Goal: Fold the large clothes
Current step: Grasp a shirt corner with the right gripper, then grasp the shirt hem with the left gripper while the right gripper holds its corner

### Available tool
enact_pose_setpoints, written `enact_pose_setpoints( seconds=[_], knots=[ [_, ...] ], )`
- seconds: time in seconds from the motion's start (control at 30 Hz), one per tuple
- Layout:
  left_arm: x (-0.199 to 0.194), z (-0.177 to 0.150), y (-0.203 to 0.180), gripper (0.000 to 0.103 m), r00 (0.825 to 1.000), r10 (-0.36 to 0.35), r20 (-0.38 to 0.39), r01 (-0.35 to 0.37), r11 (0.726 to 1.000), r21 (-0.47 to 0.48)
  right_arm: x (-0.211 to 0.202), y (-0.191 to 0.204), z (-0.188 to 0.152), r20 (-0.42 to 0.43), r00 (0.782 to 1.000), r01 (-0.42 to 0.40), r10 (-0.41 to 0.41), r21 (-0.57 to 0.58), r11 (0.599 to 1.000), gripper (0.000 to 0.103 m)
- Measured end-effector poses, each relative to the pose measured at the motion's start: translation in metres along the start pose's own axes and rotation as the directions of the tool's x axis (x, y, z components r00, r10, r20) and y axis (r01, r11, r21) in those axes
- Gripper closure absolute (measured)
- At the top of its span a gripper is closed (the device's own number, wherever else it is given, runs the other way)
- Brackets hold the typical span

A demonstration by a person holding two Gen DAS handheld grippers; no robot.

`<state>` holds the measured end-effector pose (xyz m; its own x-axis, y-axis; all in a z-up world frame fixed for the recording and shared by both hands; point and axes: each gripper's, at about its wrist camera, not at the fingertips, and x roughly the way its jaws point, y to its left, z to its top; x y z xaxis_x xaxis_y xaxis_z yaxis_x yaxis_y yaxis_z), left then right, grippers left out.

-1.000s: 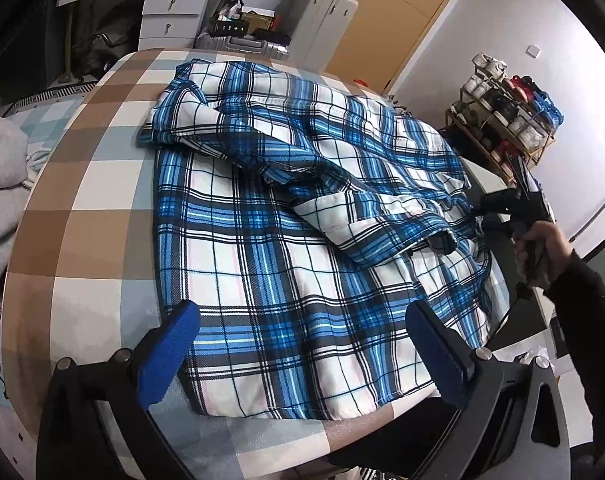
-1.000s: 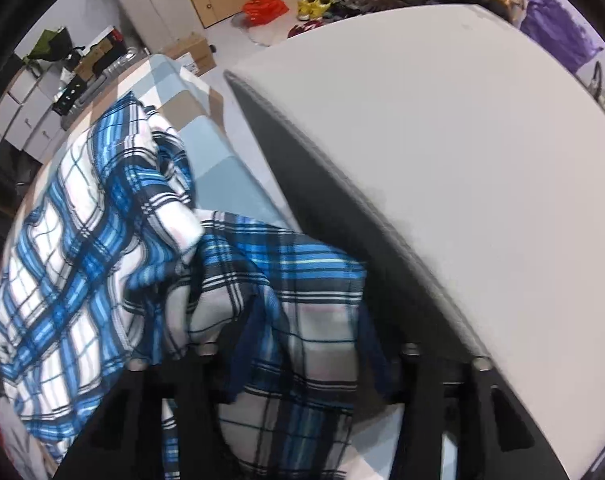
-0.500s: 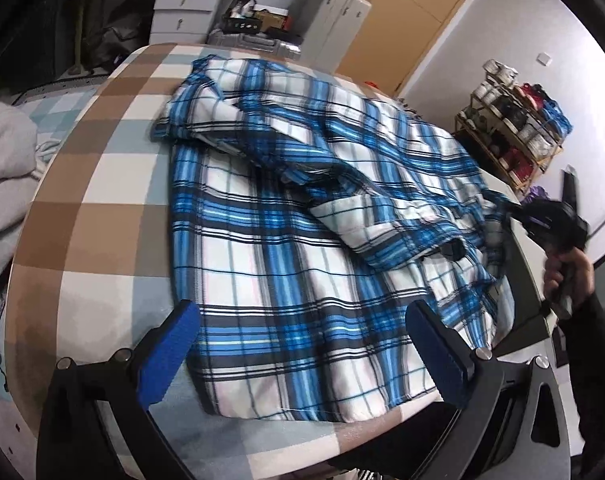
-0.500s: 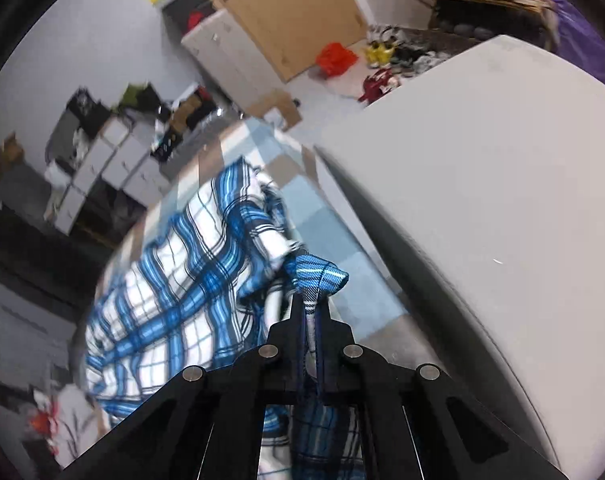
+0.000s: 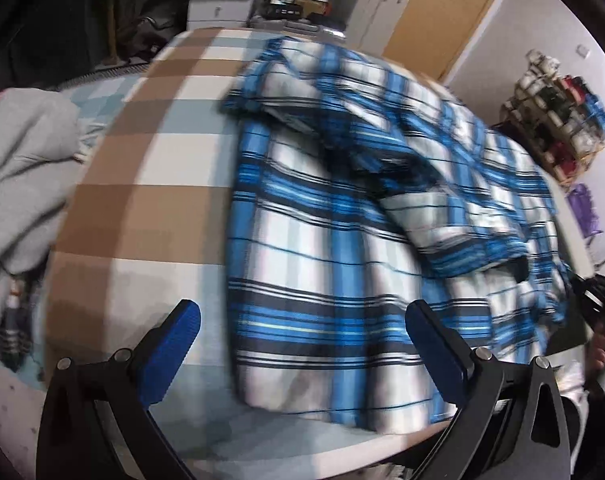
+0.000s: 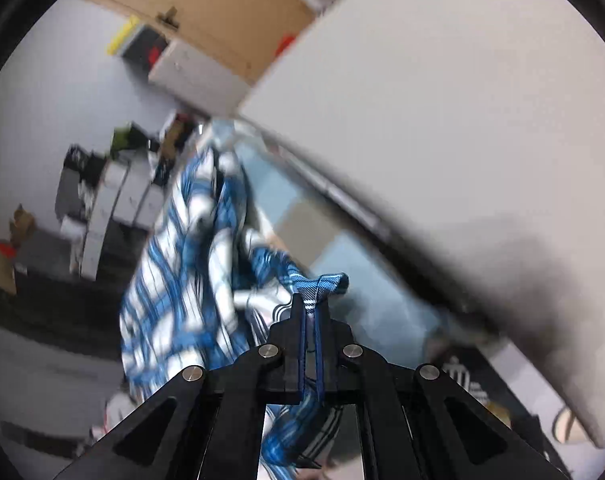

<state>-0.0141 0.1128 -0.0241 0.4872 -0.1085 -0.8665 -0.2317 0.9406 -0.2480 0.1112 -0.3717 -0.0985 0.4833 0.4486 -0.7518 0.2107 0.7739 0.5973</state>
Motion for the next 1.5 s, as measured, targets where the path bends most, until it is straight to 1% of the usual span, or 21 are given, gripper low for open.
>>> enact_pose_setpoints(
  seconds=[0.1,0.17,0.2,0.23,0.27,0.33,0.43,0.7,0.8,0.83,0.87,0.93,0.97,1.07,1.13,1.2,1.3,1.33,1.4,1.47,1.5],
  knots=[
    [0.005,0.000,0.019,0.003,0.998,-0.004,-0.065,0.002,0.999,-0.037,0.001,0.009,-0.005,-0.046,0.999,0.001,-0.004,-0.064,0.998,0.096],
    [0.009,-0.003,0.031,0.003,0.995,-0.015,-0.095,0.009,0.998,-0.069,-0.001,0.015,-0.011,-0.054,0.998,0.005,-0.012,-0.130,0.991,0.086],
    [0.010,-0.005,0.036,0.003,0.995,-0.015,-0.102,0.006,0.996,-0.090,-0.004,0.016,-0.015,-0.056,0.998,0.007,-0.016,-0.161,0.987,0.063],
    [0.013,-0.006,0.042,0.003,0.992,-0.042,-0.120,0.027,0.992,-0.122,-0.008,0.017,-0.018,-0.055,0.998,0.005,-0.015,-0.173,0.985,0.023],
    [0.010,-0.006,0.043,0.001,0.993,-0.057,-0.106,0.043,0.991,-0.126,-0.014,0.015,-0.023,-0.037,0.999,-0.004,-0.002,-0.173,0.985,0.010],
    [0.011,-0.004,0.042,0.001,0.991,-0.078,-0.113,0.063,0.990,-0.125,-0.024,0.014,-0.029,0.002,1.000,-0.016,0.017,-0.191,0.981,0.006],
    [0.010,-0.005,0.036,0.001,0.992,-0.094,-0.090,0.082,0.989,-0.125,-0.026,0.003,-0.033,-0.022,0.999,-0.035,0.032,-0.156,0.987,0.006],
    [0.018,-0.014,-0.001,0.002,0.995,0.001,-0.102,0.000,1.000,0.006,-0.016,-0.016,-0.041,-0.095,0.993,-0.083,0.074,-0.089,0.993,0.006],
    [0.014,-0.015,-0.012,0.031,0.995,0.002,-0.095,0.000,1.000,0.023,-0.012,-0.013,-0.040,-0.101,0.990,-0.104,0.094,-0.096,0.990,0.006],
    [0.014,-0.014,-0.013,0.047,0.995,0.001,-0.095,0.002,1.000,0.024,-0.010,-0.011,-0.038,-0.102,0.991,-0.096,0.085,-0.105,0.990,0.006],
    [0.014,-0.013,-0.012,0.071,0.996,-0.006,-0.093,0.008,1.000,0.014,-0.007,-0.010,-0.037,-0.105,0.991,-0.095,0.084,-0.107,0.990,0.006],
    [0.021,-0.011,-0.005,0.102,0.985,-0.103,-0.140,0.097,0.994,-0.050,-0.004,-0.007,-0.034,-0.114,0.990,-0.101,0.088,-0.111,0.989,0.003],
    [0.021,-0.010,-0.001,0.102,0.981,-0.133,-0.139,0.121,0.988,-0.091,-0.004,-0.005,-0.033,-0.112,0.990,-0.094,0.082,-0.115,0.989,0.003],
    [0.025,-0.010,0.009,0.103,0.962,-0.224,-0.159,0.193,0.964,-0.185,0.000,0.008,-0.029,-0.131,0.988,-0.106,0.084,-0.170,0.980,0.003],
    [0.026,-0.011,0.010,0.103,0.949,-0.267,-0.167,0.228,0.949,-0.219,0.008,0.018,-0.025,-0.128,0.992,-0.035,0.005,-0.233,0.972,0.005],
    [0.024,-0.013,0.015,0.103,0.945,-0.292,-0.149,0.245,0.931,-0.271,0.016,0.024,-0.022,-0.140,0.990,-0.030,-0.004,-0.240,0.970,0.004],
    [0.022,-0.016,0.014,0.103,0.947,-0.288,-0.144,0.241,0.930,-0.277,0.030,0.036,-0.018,-0.187,0.982,-0.039,-0.010,-0.257,0.966,0.035],
    [0.021,-0.016,0.008,0.100,0.949,-0.274,-0.154,0.231,0.941,-0.247,0.035,0.039,-0.017,-0.199,0.980,-0.035,-0.017,-0.255,0.966,0.065],
    [0.025,-0.009,-0.005,0.083,0.943,-0.293,-0.156,0.259,0.943,-0.209,0.049,0.039,-0.015,-0.257,0.966,-0.058,0.000,-0.217,0.974,0.088],
    [0.028,-0.007,-0.017,0.048,0.926,-0.354,-0.131,0.323,0.924,-0.205,0.058,0.038,-0.013,-0.268,0.962,-0.105,0.057,-0.169,0.980,0.097],
    [0.028,-0.007,-0.021,0.045,0.928,-0.351,-0.122,0.324,0.925,-0.200,0.057,0.039,-0.013,-0.251,0.965,-0.122,0.078,-0.165,0.979,0.098]
  ],
)
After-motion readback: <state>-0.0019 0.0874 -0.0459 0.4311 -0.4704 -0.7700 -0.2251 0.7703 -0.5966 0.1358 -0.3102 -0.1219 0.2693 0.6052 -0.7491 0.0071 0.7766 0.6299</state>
